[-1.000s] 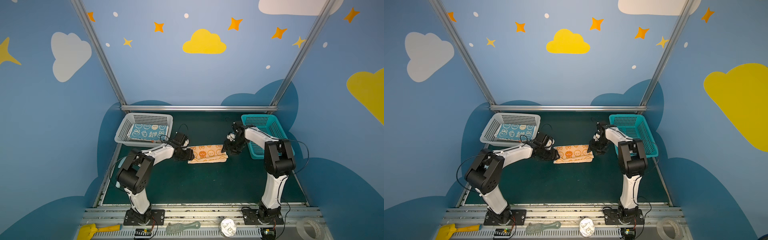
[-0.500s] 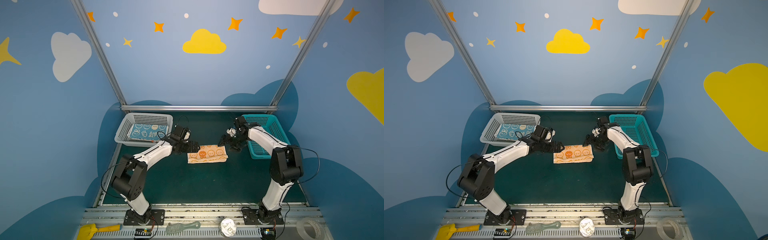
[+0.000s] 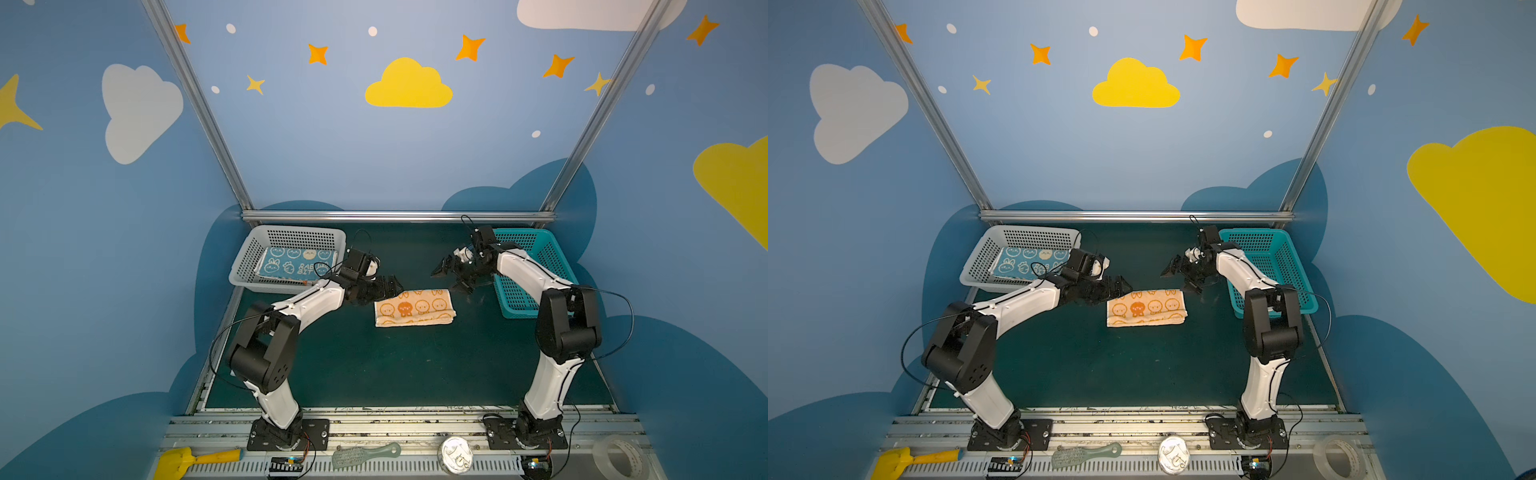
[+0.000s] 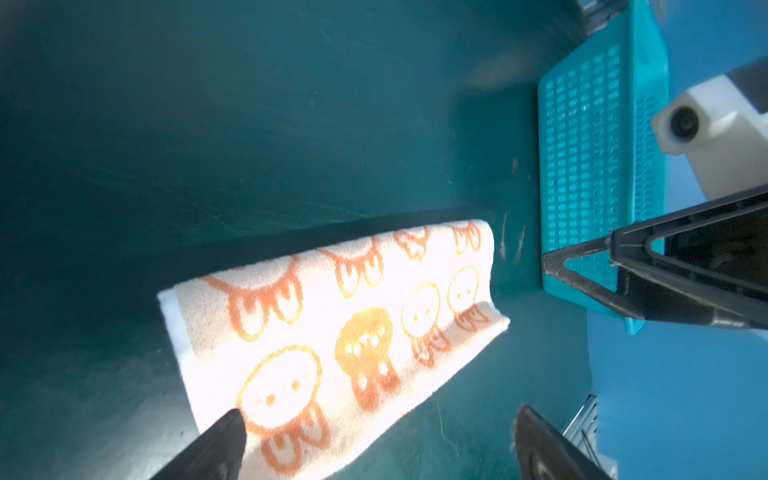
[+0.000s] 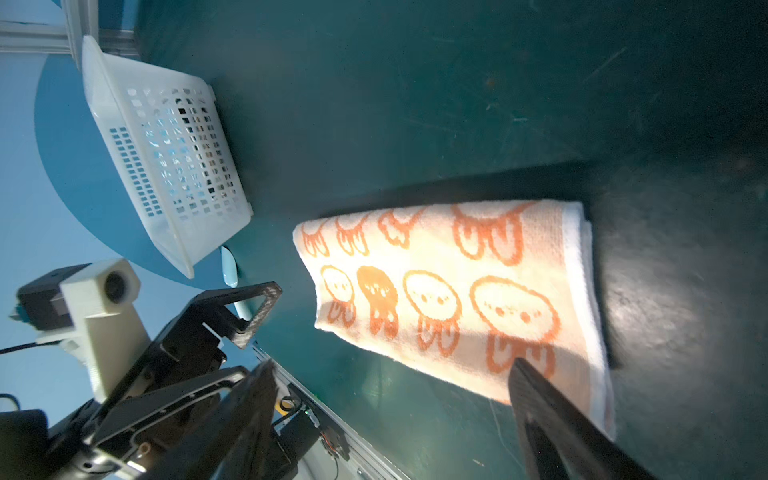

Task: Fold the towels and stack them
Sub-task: 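Release the folded edge and raise both grippers off the towel, then grasp the ends of the folded towel with both grippers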

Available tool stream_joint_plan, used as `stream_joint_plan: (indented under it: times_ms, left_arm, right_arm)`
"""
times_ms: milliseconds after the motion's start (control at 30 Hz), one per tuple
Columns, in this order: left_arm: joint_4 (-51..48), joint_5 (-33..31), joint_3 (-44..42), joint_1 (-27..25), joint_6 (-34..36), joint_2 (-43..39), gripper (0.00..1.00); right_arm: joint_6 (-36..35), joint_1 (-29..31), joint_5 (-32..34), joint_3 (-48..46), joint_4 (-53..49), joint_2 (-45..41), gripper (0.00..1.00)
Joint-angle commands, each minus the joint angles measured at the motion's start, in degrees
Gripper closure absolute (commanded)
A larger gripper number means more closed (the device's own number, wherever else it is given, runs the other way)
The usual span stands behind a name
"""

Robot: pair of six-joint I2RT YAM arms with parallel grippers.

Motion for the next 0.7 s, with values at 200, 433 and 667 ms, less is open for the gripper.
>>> stream_joint_plan:
  times_ms: [200,433,667]
  left_arm:
    - [5.1,3.1,-1.9,-0.5,-3.7,3.6,0.0]
    - [6.5,3.1,-4.7,-1.8,-4.2,4.9,0.0]
    - [6.8,2.2,-9.3,-2.1,-3.6,3.8,0.0]
  right_arm:
    - [3.7,1.9,-3.9,-2.2,4.8,2.3,0.13]
    - [4.5,2.4,-5.5,-13.4,10.8,0.0,0.13]
    - [4.0,2.5,-5.4,-20.8,13.7,-1.9,0.13]
